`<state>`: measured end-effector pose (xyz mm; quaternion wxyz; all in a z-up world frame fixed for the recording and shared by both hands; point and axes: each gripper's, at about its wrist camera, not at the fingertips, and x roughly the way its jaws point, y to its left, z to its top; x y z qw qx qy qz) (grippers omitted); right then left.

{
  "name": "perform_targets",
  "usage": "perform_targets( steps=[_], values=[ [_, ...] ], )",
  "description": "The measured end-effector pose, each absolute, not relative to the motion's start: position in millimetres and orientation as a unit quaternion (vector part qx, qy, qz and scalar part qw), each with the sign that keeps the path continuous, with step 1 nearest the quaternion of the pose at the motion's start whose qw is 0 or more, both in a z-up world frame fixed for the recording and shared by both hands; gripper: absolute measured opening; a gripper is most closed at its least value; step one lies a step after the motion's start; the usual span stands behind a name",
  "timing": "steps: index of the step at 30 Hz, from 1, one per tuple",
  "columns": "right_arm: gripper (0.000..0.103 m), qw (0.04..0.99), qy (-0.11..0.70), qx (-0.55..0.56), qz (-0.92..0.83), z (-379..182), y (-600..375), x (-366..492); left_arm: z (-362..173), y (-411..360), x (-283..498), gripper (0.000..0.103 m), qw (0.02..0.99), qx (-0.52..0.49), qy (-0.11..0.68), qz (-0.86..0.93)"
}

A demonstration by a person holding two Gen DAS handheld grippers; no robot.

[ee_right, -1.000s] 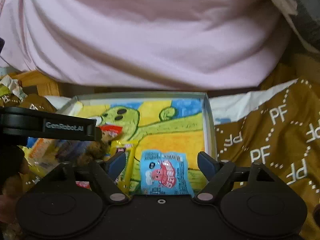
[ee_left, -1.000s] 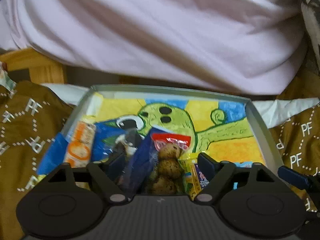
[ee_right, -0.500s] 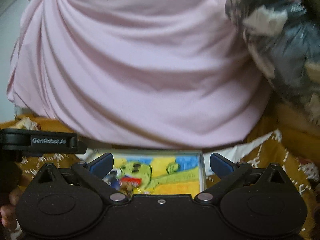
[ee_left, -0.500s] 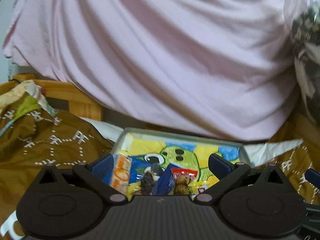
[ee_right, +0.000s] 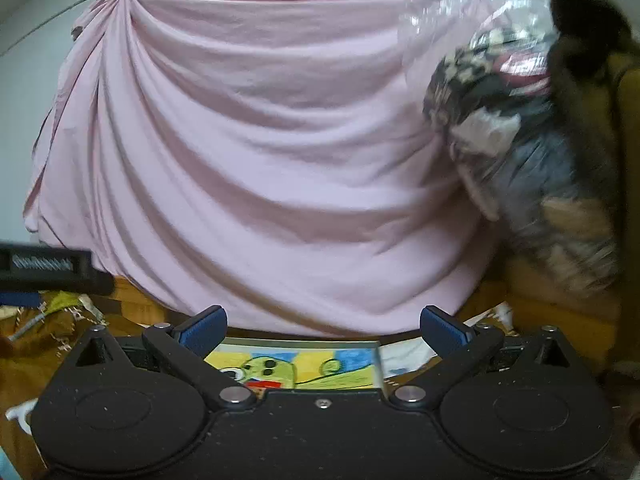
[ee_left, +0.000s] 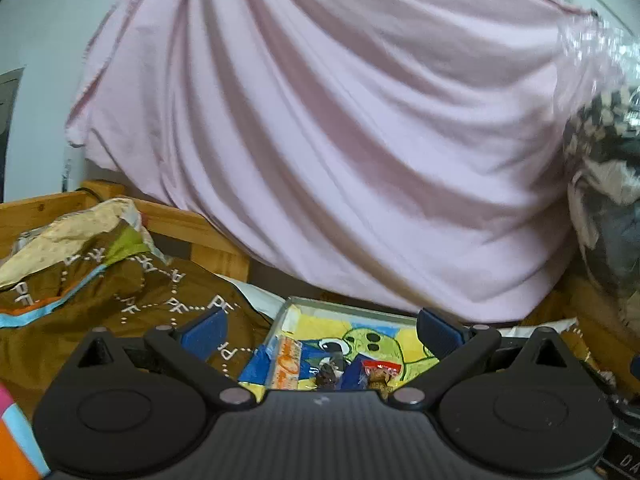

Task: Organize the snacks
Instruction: 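Lift both tools away from the tray back over the remaining snacks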

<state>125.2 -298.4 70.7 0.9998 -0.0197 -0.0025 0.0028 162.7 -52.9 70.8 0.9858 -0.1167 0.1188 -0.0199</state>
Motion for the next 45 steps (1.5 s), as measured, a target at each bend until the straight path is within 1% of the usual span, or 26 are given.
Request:
perform_targets(
  steps=[6,12,25,30,33,38,45],
  values=[
    [0.102,1.0,-0.011,-0.025,-0.009,69,-291,91,67,-38,125,0.103,0.99,-0.103,0.1,-0.02],
    [0.102,1.0,-0.007,-0.011,-0.012,65,-283,56,55,-27,97,0.103,0.989,-0.096,0.107,-0.021],
    [0.102,0.998,0.058,0.003,-0.009,42,-267,16,19,-4,54,0.103,0.987,-0.072,0.143,-0.015],
    [0.102,0.996,0.087,0.021,-0.009,36,-266,14,9,-1,47,0.103,0.983,-0.061,0.173,-0.001],
    [0.102,0.992,0.12,0.03,-0.005,29,-265,17,6,0,49,0.103,0.978,-0.052,0.2,0.001],
    [0.102,0.984,0.177,0.019,-0.006,16,-258,29,-2,-2,56,0.103,0.968,-0.036,0.249,0.001],
    [0.102,0.974,0.228,0.001,-0.007,2,-251,40,-12,-5,59,0.103,0.958,-0.025,0.285,-0.001]
  ],
)
